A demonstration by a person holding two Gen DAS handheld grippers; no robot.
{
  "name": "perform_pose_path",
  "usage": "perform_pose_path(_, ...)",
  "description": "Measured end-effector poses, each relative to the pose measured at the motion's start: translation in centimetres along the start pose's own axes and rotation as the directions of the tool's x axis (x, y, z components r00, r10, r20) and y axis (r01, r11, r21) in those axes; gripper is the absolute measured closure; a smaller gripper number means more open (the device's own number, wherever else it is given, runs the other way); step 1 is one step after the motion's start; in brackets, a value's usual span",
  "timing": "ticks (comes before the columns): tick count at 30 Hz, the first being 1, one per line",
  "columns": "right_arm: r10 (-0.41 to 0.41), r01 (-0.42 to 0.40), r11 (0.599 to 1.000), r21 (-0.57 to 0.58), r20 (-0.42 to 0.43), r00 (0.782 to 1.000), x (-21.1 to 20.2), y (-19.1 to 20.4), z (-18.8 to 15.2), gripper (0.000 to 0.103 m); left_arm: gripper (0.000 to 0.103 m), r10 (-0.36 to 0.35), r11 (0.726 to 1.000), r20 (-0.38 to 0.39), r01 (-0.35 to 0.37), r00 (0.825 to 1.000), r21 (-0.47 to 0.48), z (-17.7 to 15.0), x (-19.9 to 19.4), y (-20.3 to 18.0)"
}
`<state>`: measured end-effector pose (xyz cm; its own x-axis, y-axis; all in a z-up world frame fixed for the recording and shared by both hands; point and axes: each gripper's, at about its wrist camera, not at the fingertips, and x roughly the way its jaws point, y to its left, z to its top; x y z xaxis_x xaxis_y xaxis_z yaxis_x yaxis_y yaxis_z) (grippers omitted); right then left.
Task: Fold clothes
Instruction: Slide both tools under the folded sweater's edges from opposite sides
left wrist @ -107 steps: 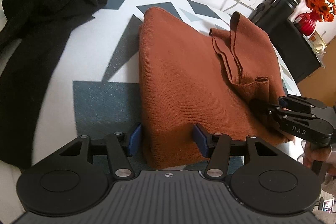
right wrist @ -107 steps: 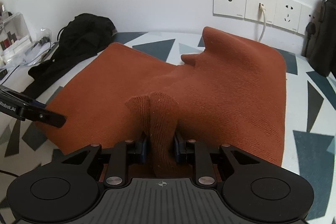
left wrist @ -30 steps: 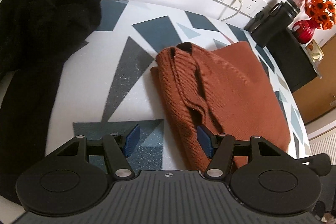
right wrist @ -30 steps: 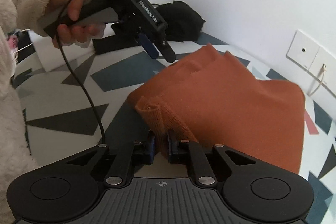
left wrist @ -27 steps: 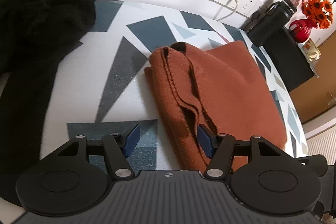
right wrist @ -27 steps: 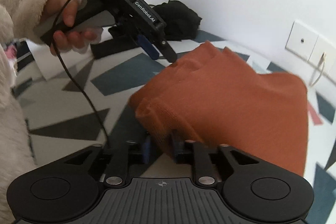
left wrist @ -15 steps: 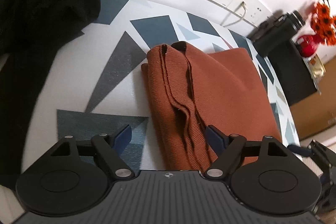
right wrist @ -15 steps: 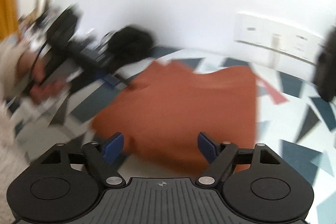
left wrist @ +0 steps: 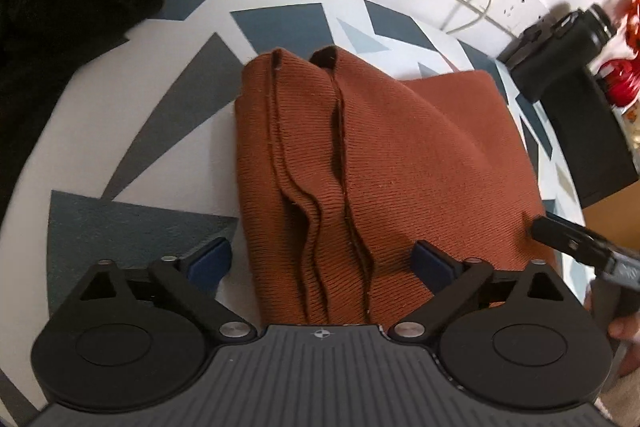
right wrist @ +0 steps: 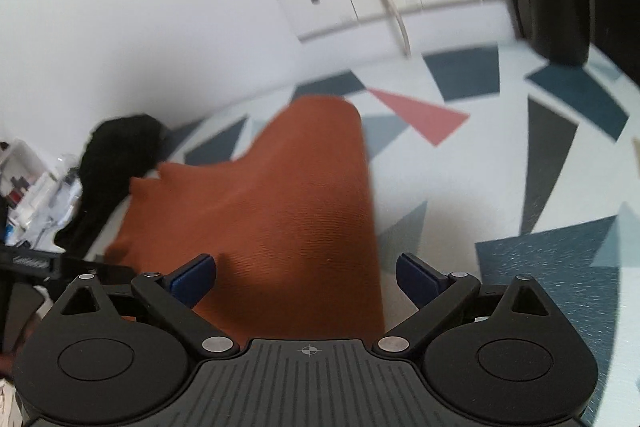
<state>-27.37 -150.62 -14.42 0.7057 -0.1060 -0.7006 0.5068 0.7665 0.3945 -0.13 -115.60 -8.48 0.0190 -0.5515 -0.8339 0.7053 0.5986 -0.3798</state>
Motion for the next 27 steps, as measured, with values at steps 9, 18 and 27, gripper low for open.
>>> perform_pose_path(9, 0.002, -0.005, 0.999, -0.052, -0.055, 0.998, 2.2, 0.7, 0.2, 0.001, 0.0, 0.132, 0.989, 0.0, -0.132, 0.991, 0.061, -0.1, 1.0, -2.4)
perform_pose_path(18, 0.017, -0.021, 0.996, -0.088, -0.041, 0.999, 2.7, 0.9, 0.1, 0.001, 0.0, 0.145, 0.987, 0.057, -0.148, 0.988, 0.065, -0.7, 0.8, -2.8)
perform_pose_path(27, 0.055, -0.057, 0.997, -0.054, -0.037, 0.998, 3.0, 0.1, 0.6, 0.001, 0.0, 0.158, 0.982, 0.076, -0.165, 0.984, 0.09, -0.3, 1.2, -3.2)
